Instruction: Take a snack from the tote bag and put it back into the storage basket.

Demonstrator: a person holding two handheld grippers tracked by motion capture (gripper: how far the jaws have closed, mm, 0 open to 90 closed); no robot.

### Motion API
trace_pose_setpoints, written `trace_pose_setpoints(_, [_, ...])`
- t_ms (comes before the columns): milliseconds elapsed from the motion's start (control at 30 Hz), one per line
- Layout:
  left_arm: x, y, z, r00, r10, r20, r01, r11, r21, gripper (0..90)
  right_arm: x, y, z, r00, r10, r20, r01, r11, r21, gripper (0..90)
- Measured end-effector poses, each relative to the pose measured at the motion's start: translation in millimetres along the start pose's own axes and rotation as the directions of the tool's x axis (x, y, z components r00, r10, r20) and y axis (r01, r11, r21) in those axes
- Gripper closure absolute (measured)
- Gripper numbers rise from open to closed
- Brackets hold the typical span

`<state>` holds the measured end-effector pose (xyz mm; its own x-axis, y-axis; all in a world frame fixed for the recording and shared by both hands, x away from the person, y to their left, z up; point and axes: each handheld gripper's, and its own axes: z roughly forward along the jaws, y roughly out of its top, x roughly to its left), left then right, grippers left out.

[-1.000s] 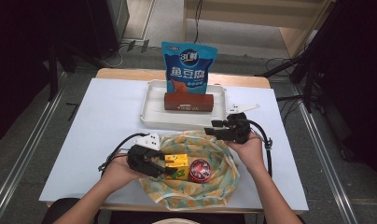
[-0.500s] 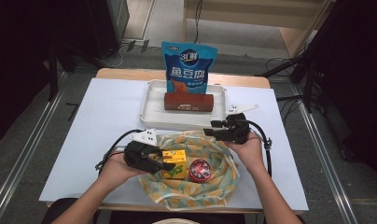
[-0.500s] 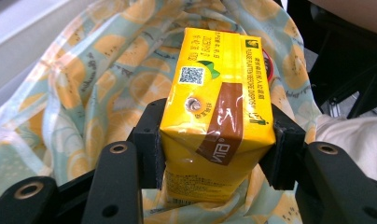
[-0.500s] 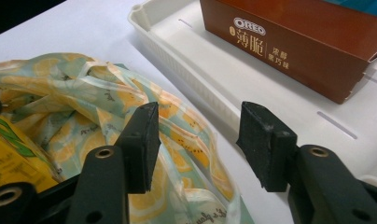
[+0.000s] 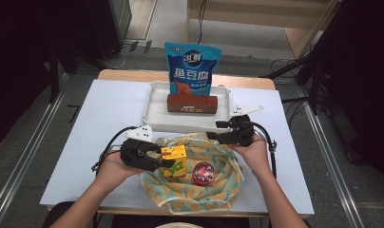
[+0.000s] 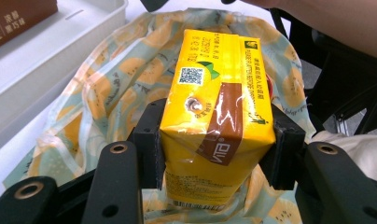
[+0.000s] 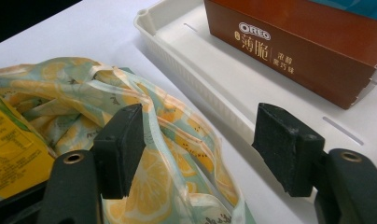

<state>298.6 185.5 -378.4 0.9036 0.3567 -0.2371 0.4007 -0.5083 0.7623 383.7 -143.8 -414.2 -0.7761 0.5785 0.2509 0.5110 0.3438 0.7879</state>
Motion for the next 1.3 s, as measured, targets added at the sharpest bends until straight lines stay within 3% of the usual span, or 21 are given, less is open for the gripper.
trace_pose_setpoints(400, [0.6,6.9,-4.4,0.9998,0.001,-0.019,-0.001,1.0000,0.001,50.6,6.4,1.6,-1.4,1.0000,-0.009,0.003,0.009,1.000,-0.003,33.2])
trace_pose_setpoints(867, [7.7,23.8,-6.8,1.0000,-0.002,-0.004,0.002,1.0000,0.005,50.7,10.8,3.5,-2.4,1.0000,-0.002,-0.002,0.002,1.000,-0.001,33.5])
trace_pose_setpoints(1300, [12.0,42.7,-11.5,1.0000,0.006,0.000,-0.006,0.9999,0.010,50.7,16.5,-6.1,-6.0,0.9999,-0.011,0.000,0.011,1.000,0.017,33.5])
